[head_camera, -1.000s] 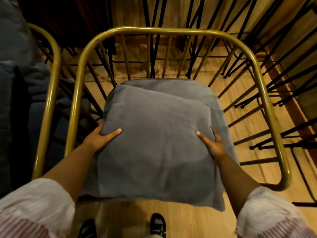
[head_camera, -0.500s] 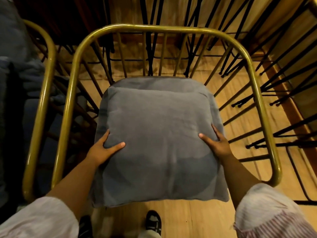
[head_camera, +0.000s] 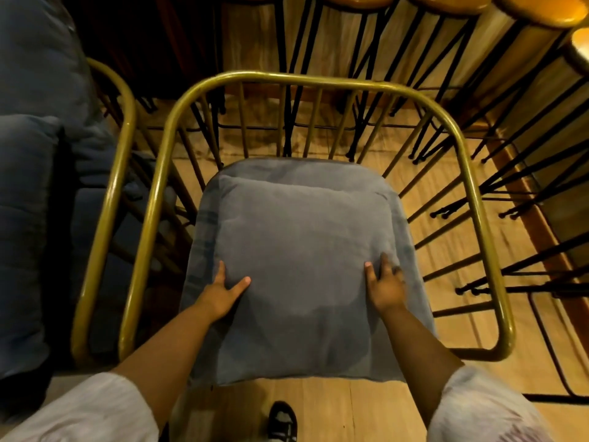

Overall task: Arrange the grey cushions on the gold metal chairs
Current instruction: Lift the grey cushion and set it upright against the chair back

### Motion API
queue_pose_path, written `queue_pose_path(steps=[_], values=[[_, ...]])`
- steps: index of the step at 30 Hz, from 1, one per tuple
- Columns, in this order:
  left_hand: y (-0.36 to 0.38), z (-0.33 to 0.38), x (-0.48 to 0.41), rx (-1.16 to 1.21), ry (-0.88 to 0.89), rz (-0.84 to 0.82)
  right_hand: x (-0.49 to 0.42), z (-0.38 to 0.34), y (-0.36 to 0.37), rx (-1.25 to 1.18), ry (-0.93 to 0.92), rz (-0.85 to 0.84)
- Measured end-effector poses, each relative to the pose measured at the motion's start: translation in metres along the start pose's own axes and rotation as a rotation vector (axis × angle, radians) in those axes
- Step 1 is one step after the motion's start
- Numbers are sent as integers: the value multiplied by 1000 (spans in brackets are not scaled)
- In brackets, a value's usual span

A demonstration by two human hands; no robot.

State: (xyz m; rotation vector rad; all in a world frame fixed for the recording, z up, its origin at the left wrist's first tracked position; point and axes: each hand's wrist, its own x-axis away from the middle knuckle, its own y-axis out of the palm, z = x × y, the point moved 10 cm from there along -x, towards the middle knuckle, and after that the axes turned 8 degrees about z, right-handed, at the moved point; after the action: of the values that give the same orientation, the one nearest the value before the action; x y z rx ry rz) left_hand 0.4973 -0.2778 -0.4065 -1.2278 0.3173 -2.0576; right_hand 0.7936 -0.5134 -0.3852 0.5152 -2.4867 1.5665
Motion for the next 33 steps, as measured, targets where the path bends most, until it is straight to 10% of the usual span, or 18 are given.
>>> queue_pose_path(steps=[7, 17, 27, 33], values=[[-74, 39, 69, 26, 356, 179, 91, -102, 18, -104, -278, -104], [-295, -19, 111, 267, 412, 599, 238, -313, 77, -301, -615, -273], [-560, -218, 77, 416, 164, 983, 356, -486, 237, -429, -416, -465], [-590, -318, 14, 563, -79, 760, 356, -499, 275, -358, -170, -356]])
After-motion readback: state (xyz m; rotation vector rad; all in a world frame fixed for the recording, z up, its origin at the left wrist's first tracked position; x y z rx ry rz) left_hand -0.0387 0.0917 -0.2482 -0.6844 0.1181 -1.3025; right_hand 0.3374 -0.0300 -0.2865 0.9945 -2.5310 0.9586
